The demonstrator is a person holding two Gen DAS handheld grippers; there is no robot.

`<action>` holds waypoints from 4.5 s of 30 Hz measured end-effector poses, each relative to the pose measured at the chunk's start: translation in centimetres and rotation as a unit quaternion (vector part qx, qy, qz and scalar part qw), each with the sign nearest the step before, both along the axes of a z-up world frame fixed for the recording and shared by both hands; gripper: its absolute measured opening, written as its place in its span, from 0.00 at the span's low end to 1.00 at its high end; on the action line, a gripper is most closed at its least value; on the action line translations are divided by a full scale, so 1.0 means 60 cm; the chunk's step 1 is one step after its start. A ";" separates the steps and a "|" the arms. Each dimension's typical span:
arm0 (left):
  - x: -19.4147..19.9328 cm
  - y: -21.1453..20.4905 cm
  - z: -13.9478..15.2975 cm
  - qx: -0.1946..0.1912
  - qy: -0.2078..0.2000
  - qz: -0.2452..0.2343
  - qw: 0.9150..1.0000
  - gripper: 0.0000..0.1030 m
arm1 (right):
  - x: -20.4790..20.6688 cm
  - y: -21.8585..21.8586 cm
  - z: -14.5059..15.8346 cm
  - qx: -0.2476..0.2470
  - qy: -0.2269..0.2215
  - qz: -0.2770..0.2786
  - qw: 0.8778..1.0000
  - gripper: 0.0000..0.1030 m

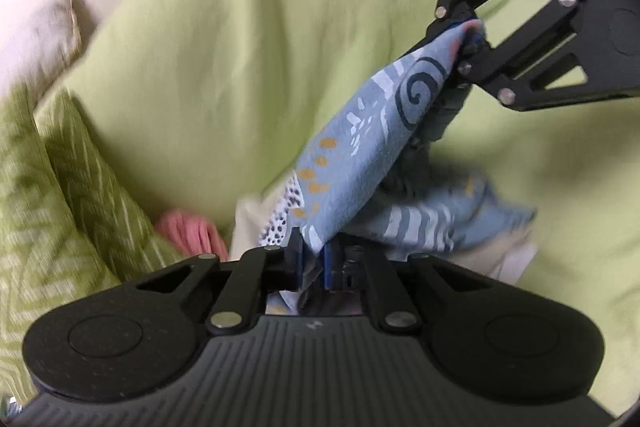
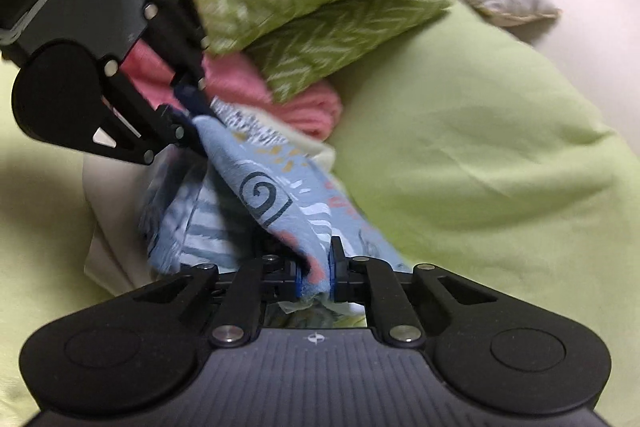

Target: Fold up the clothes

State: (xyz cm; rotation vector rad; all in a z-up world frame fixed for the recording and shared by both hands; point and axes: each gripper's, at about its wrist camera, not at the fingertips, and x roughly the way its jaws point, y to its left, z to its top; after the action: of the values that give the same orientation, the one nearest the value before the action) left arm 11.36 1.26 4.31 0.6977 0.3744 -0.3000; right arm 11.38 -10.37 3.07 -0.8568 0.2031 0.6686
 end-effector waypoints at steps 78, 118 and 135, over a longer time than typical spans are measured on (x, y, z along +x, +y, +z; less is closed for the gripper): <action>-0.055 -0.322 -0.100 -0.043 0.219 -0.277 0.934 0.09 | 0.027 -0.684 -0.066 0.108 0.275 -0.301 0.907 0.88; -0.047 -0.348 -0.066 -0.082 0.236 -0.413 0.876 0.09 | -0.026 -0.678 -0.013 0.125 0.312 -0.196 0.921 0.00; -0.027 -0.334 -0.063 -0.108 0.285 -0.403 0.863 0.26 | -0.080 -0.836 0.051 0.272 0.186 -0.365 0.870 0.21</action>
State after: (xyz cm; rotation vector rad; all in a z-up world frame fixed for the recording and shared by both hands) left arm 9.71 -18.80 0.50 0.5000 0.5868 -1.3511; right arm 6.60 -60.55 6.16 -0.0574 0.6195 0.1370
